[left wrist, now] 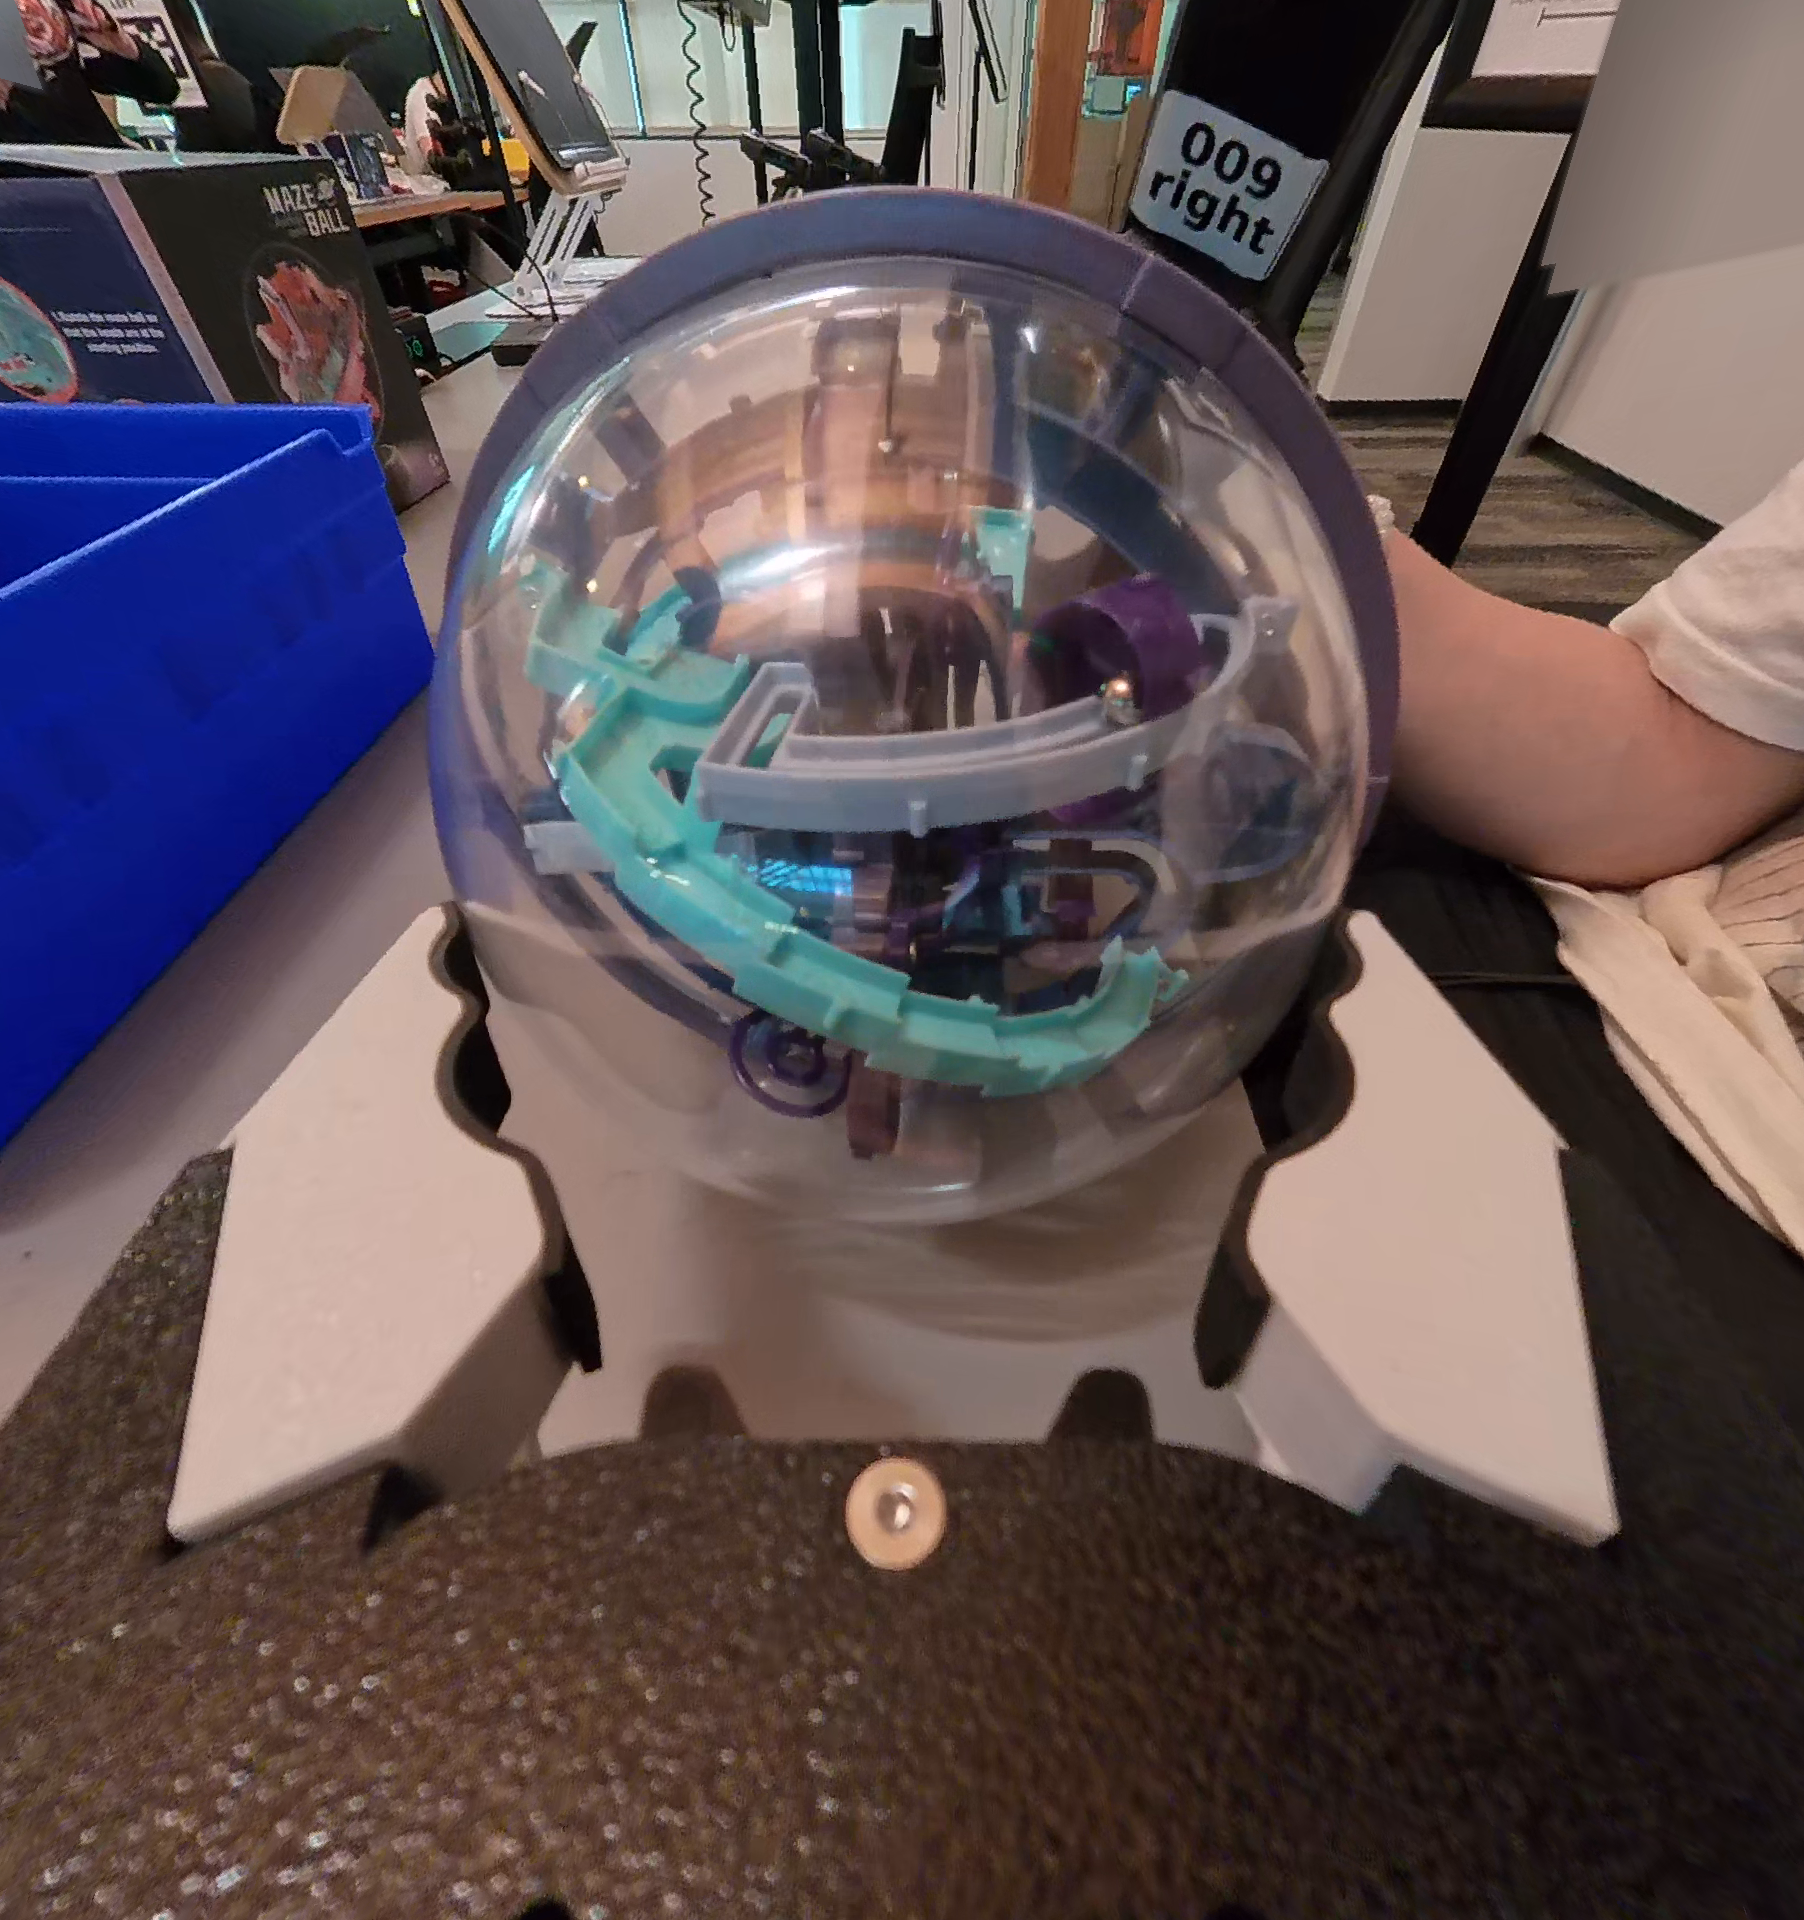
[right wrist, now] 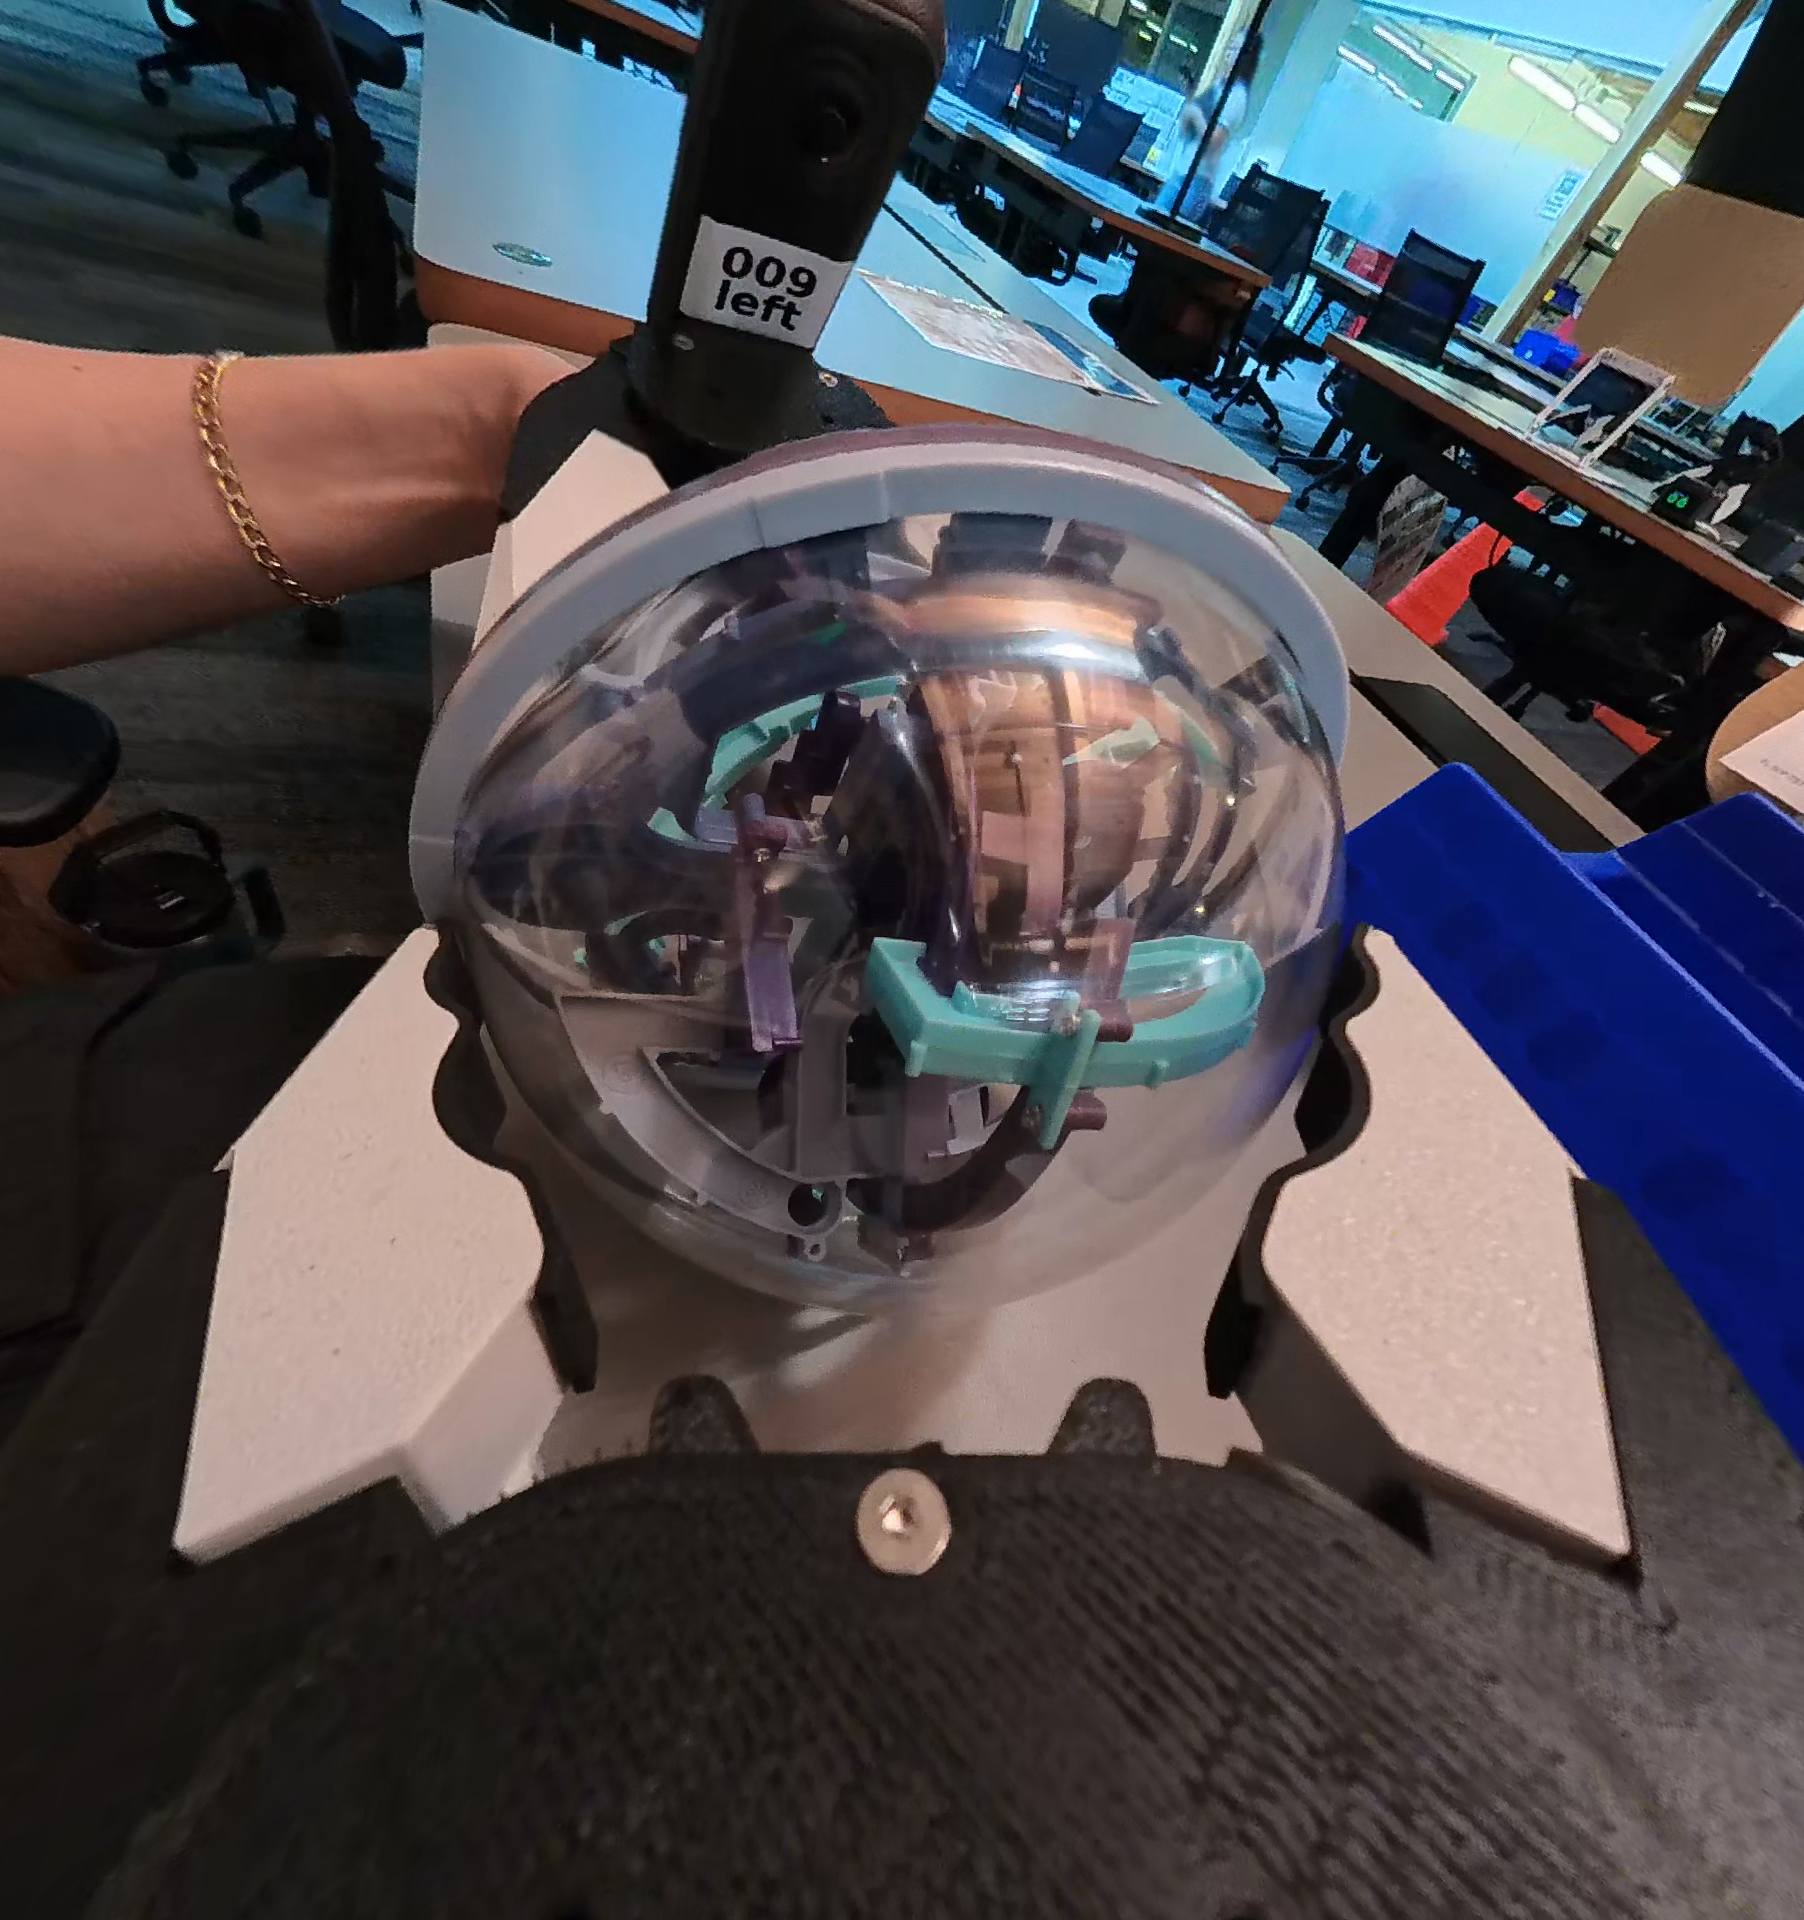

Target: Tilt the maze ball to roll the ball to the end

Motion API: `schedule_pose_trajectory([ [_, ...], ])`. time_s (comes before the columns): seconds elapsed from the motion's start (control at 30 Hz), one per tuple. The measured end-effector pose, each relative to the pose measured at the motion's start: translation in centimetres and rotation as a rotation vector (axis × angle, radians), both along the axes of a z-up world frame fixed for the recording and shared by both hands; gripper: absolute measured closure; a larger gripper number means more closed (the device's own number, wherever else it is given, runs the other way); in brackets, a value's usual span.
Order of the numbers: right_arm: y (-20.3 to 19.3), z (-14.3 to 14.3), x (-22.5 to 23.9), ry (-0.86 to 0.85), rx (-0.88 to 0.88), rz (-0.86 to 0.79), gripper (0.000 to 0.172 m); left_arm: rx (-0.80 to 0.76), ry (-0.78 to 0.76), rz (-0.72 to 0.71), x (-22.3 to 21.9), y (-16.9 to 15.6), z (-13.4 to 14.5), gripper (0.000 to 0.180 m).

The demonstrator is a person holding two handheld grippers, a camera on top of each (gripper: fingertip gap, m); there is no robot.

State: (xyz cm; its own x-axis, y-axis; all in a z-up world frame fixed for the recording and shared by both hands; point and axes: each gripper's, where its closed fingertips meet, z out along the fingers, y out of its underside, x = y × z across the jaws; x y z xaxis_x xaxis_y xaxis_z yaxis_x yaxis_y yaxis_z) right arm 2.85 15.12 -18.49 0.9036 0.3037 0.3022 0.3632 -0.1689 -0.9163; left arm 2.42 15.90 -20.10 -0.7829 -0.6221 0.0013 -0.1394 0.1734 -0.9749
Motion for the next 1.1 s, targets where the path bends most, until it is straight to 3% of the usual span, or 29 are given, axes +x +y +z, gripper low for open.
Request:
schedule_pose_trajectory([
  [0.17,0.14,0.1,-0.28,-0.02,0.008,0.005,0.017,-0.138,0.071,-0.012,-0.19,0.2,1.18,0.034],
  [0.37,0.12,0.11,-0.49,-0.054,0.025,0.018,0.017,-0.057,0.083,-0.002,-0.43,0.24,0.91,0.034],
  [0.77,0.15,0.73,-0.34,-0.033,0.083,0.019,0.023,-0.112,0.116,0.013,-0.26,0.75,0.85,0.035],
  [1.1,0.28,0.59,-0.44,-0.049,0.095,0.029,0.023,-0.068,0.103,0.023,-0.39,0.92,0.77,0.035],
])
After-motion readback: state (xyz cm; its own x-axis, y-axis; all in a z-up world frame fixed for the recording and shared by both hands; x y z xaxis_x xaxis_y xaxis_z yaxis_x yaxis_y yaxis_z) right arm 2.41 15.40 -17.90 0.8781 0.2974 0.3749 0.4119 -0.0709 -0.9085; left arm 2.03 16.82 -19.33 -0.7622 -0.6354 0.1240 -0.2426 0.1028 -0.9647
